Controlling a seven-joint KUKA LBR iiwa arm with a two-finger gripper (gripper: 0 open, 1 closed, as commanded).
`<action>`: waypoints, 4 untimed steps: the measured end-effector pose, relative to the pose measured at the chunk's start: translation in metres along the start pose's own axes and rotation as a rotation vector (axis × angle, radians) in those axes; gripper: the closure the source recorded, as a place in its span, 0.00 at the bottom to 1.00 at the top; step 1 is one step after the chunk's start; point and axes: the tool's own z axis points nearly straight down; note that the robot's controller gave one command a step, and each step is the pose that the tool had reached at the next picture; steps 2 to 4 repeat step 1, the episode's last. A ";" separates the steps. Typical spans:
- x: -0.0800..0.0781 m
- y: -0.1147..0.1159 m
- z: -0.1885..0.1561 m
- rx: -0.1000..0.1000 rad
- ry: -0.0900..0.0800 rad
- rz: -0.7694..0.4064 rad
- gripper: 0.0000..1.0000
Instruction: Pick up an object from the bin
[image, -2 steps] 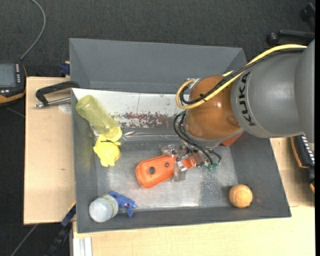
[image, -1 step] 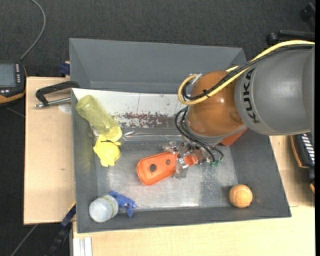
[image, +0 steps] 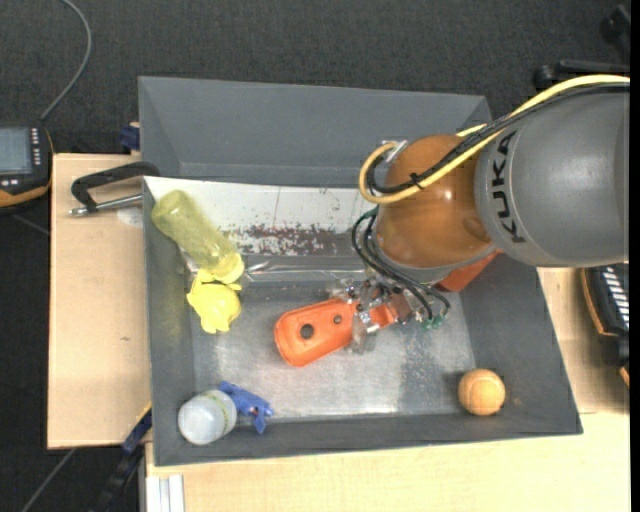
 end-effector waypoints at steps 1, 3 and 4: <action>0.000 0.000 -0.007 0.000 0.000 0.000 1.00; 0.000 0.000 -0.007 0.000 0.000 0.000 1.00; 0.000 0.000 -0.007 0.000 0.000 0.000 1.00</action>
Offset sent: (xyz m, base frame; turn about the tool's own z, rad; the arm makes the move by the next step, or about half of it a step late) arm -0.0001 -0.0001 0.0503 0.0000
